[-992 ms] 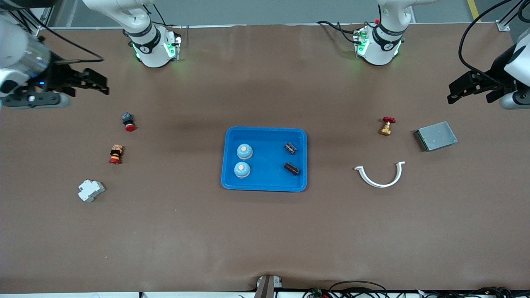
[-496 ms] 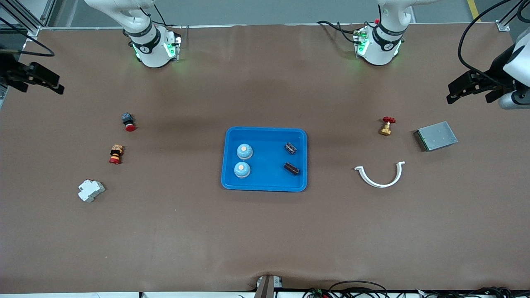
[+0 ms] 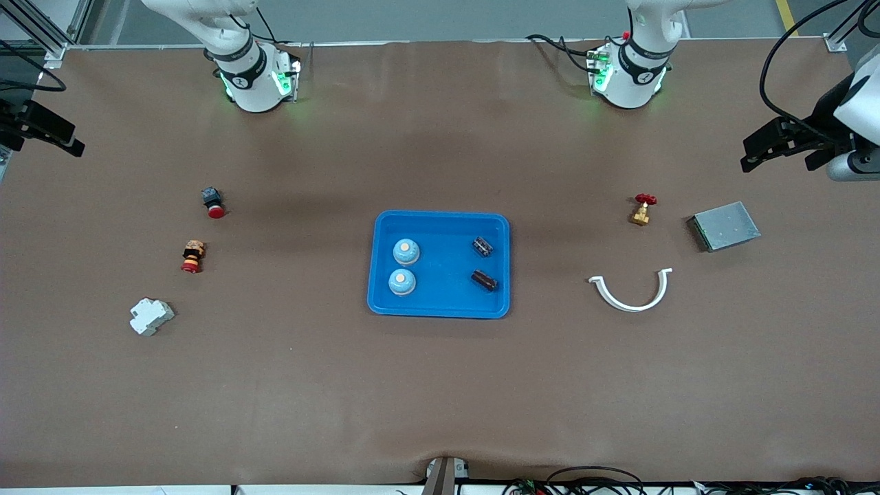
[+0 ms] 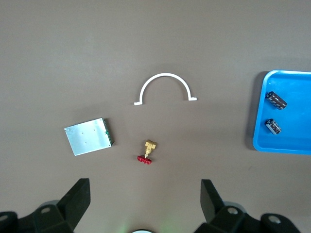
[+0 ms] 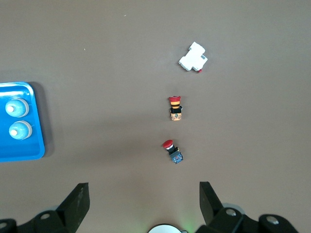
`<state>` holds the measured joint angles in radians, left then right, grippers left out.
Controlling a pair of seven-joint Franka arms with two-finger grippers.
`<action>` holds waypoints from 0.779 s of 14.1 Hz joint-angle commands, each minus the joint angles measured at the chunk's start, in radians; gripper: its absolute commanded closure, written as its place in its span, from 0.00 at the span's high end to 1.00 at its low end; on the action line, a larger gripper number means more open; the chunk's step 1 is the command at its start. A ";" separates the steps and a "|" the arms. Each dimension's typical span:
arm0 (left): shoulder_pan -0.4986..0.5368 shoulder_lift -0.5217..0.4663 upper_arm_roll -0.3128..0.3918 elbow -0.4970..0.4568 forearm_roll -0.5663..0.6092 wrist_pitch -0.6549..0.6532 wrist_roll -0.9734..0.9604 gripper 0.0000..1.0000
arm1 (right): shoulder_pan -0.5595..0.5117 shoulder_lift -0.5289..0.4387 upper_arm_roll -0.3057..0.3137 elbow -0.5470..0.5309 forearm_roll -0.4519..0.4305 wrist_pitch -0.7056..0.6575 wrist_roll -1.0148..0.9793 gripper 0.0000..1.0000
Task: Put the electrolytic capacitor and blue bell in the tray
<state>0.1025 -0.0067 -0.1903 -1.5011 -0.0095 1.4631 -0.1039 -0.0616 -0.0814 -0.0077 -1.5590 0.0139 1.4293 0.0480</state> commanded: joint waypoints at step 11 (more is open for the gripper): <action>-0.001 0.005 -0.004 0.016 0.017 -0.021 0.010 1.00 | -0.006 0.038 0.002 0.011 -0.002 0.034 0.010 1.00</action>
<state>0.1025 -0.0066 -0.1904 -1.5011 -0.0086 1.4596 -0.1039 -0.0618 -0.0473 -0.0087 -1.5595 0.0139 1.4718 0.0492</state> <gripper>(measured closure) 0.000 0.000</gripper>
